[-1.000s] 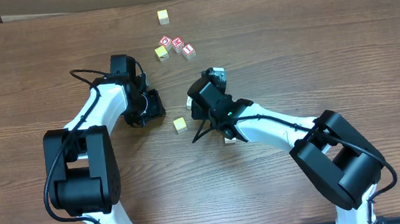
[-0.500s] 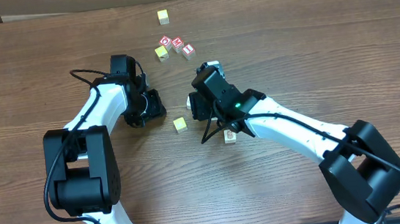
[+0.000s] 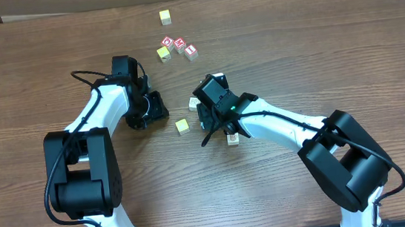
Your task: Flip 5 blocks
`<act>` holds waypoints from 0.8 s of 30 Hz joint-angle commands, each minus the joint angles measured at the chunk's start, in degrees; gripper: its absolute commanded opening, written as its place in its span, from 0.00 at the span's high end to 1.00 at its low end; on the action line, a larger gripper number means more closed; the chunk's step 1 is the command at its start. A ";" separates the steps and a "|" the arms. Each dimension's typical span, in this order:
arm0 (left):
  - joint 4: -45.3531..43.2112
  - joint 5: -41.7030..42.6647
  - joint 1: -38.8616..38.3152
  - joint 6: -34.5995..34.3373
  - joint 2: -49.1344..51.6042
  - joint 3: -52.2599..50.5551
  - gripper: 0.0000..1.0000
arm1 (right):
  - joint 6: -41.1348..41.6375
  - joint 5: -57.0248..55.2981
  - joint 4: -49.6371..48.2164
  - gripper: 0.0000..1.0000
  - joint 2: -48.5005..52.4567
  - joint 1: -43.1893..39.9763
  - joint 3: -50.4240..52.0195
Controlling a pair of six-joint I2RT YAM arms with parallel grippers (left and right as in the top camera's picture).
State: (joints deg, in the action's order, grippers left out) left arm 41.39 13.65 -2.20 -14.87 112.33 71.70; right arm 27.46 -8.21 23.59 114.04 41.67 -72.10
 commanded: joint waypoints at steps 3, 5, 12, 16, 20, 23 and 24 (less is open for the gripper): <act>0.44 -0.55 0.28 -0.55 0.81 -0.31 0.59 | 1.49 -1.25 0.59 0.35 -0.02 -0.28 -0.68; 0.61 -0.55 0.28 -0.55 0.81 -0.31 0.59 | 1.49 -1.18 1.03 0.35 -0.07 -0.28 -0.68; 0.79 -0.55 0.28 -0.55 0.81 -0.31 0.59 | 1.49 -1.16 1.86 0.48 -2.45 -0.28 -0.70; 0.79 -0.57 0.28 -0.55 0.81 -0.31 0.59 | 1.49 -1.16 2.08 0.54 -2.60 -0.22 -0.70; 0.79 -0.57 0.28 -0.55 0.81 -0.31 0.58 | 1.49 0.48 2.73 0.61 -2.62 -0.22 -0.70; 0.79 -0.57 0.28 -0.55 0.81 -0.31 0.58 | 2.60 0.96 2.73 0.70 -2.99 -0.17 -0.90; 0.79 -0.57 0.28 -0.55 0.81 -0.31 0.58 | 2.60 0.98 2.80 0.72 -3.43 -0.17 -0.96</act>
State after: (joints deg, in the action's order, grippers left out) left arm 41.82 13.67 -2.20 -14.90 112.33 71.70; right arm 29.12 -7.77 26.59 113.51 41.67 -72.10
